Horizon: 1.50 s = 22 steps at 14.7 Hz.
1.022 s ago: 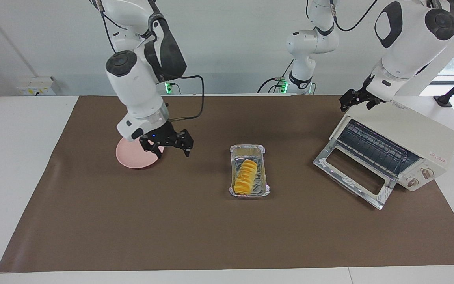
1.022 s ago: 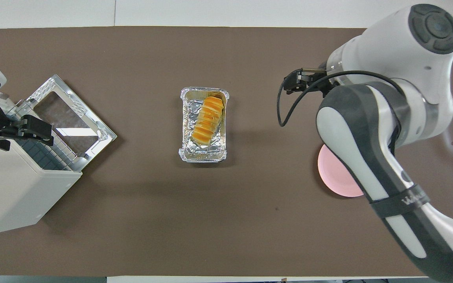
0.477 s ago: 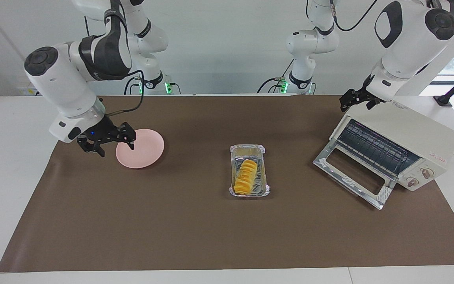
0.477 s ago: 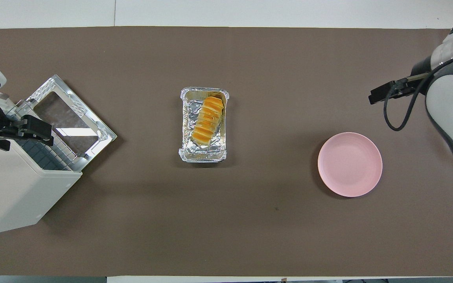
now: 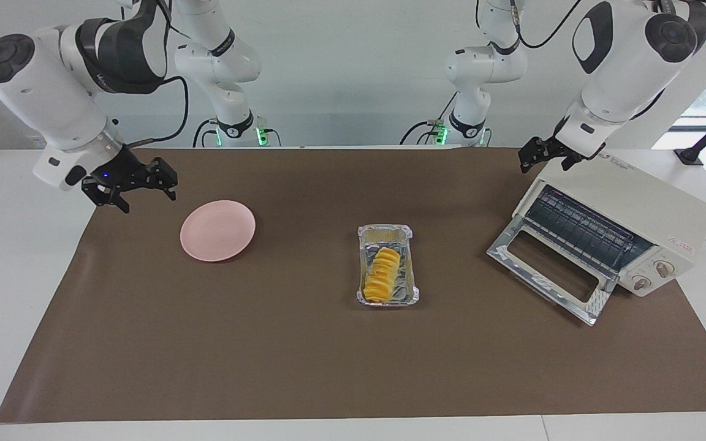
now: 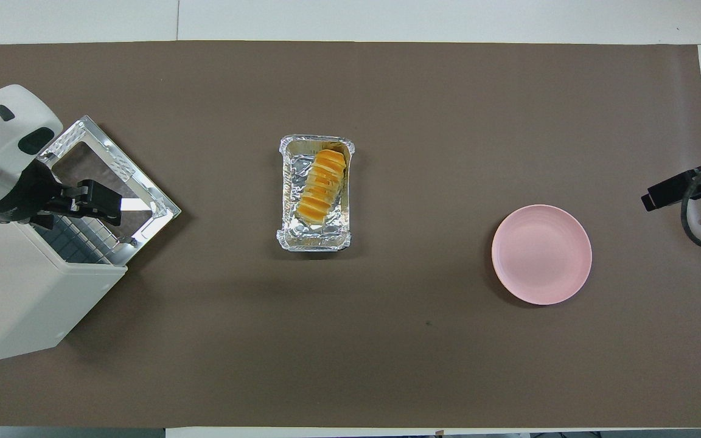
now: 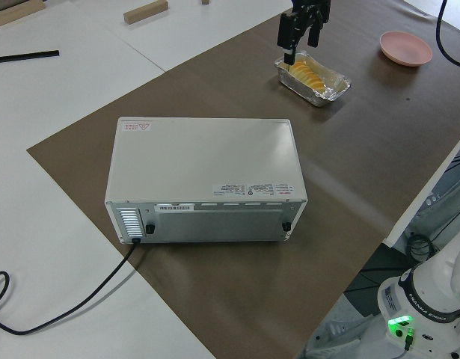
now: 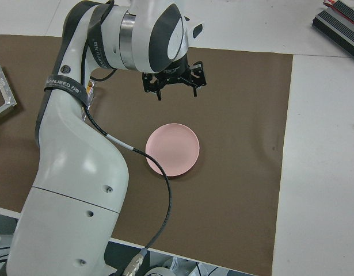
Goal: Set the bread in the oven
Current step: 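Reach the left gripper to the foil tray and grasp its rim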
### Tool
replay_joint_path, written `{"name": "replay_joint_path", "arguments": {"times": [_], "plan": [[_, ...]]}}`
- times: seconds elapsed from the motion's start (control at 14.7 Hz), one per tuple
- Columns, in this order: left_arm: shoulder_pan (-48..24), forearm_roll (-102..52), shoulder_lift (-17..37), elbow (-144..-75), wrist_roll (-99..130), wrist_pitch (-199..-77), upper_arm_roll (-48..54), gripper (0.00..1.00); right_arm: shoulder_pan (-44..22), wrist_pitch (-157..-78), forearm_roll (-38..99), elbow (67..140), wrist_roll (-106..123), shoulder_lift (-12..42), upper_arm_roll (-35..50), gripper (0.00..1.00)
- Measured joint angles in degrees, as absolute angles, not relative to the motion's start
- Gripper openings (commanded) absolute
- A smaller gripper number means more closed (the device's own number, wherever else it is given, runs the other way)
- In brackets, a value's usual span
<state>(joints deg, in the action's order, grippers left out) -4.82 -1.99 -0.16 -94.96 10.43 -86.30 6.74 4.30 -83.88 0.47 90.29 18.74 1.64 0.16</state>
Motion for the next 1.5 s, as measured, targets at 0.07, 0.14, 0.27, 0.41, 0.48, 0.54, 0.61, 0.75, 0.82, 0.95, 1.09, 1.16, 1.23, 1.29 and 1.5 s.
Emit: {"name": "replay_joint_path", "arguments": {"times": [0.07, 0.14, 0.27, 0.41, 0.48, 0.54, 0.61, 0.75, 0.82, 0.95, 1.09, 1.16, 1.23, 1.29, 1.5], "plan": [[-6.3, -3.4, 0.0, -94.8, 11.4, -87.1, 6.8, 1.0, 4.3, -82.9, 0.0, 90.4, 18.7, 0.5, 0.2, 1.0], [-8.2, -4.4, 0.8, -94.3, 12.7, -87.6, 6.8, 1.0, 4.3, -82.5, -0.8, 90.6, 18.7, -0.3, 0.2, 1.0], [-13.7, -4.9, 5.7, -90.5, 19.3, -88.8, 6.8, 1.0, 4.3, -82.5, -1.8, 90.9, 18.7, -0.9, 0.2, 1.0], [-19.7, -4.9, 14.0, -84.0, 25.1, -91.3, 6.8, 1.0, 4.3, -83.8, -2.8, 91.4, 18.7, -0.9, 0.1, 1.0], [-22.2, -4.9, 18.1, -81.3, 26.8, -93.9, 6.8, 1.0, 4.4, -84.7, -3.0, 91.6, 18.7, -0.9, 0.1, 1.0], [-24.5, -4.9, 21.4, -79.6, 28.5, -97.0, 6.7, 1.0, 4.6, -85.2, -3.0, 91.6, 18.7, -0.8, 0.1, 1.0], [-26.7, -4.7, 24.1, -78.6, 30.8, -99.6, 6.5, 1.0, 4.9, -85.3, -3.0, 91.6, 18.7, -0.9, 0.1, 1.0], [-30.9, -2.7, 29.2, -77.7, 34.5, -103.4, 6.1, 1.0, 5.3, -85.2, -2.1, 91.5, 18.7, -1.0, 0.1, 1.0], [-32.5, -2.1, 31.3, -77.4, 36.0, -105.3, 6.0, 1.0, 5.3, -85.0, -1.5, 91.5, 18.7, -1.2, 0.1, 1.0], [-34.4, -1.4, 34.4, -77.4, 38.8, -109.0, 5.9, 1.0, 5.5, -84.5, -1.2, 91.5, 18.7, -1.9, 0.1, 1.0], [-35.2, -1.4, 35.8, -77.4, 40.6, -111.2, 5.8, 0.77, 5.7, -84.4, -1.1, 91.5, 18.7, -2.3, 0.1, 1.0], [-35.2, -1.3, 35.9, -77.6, 40.6, -111.2, 5.7, 0.72, 5.7, -84.4, -1.1, 91.5, 18.7, -2.3, 0.1, 1.0], [-35.2, -1.3, 36.0, -77.8, 40.6, -111.2, 5.7, 0.69, 5.7, -84.4, -1.1, 91.5, 18.7, -2.3, 0.0, 1.0], [-35.2, -1.3, 36.2, -77.8, 40.6, -111.2, 5.6, 0.65, 5.7, -84.4, -1.1, 91.5, 18.7, -2.3, -0.1, 1.0], [-35.2, -1.3, 36.9, -78.8, 40.7, -112.7, 5.4, 0.58, 5.7, -84.4, -1.1, 91.5, 18.7, -2.3, -0.5, 1.0]]}}
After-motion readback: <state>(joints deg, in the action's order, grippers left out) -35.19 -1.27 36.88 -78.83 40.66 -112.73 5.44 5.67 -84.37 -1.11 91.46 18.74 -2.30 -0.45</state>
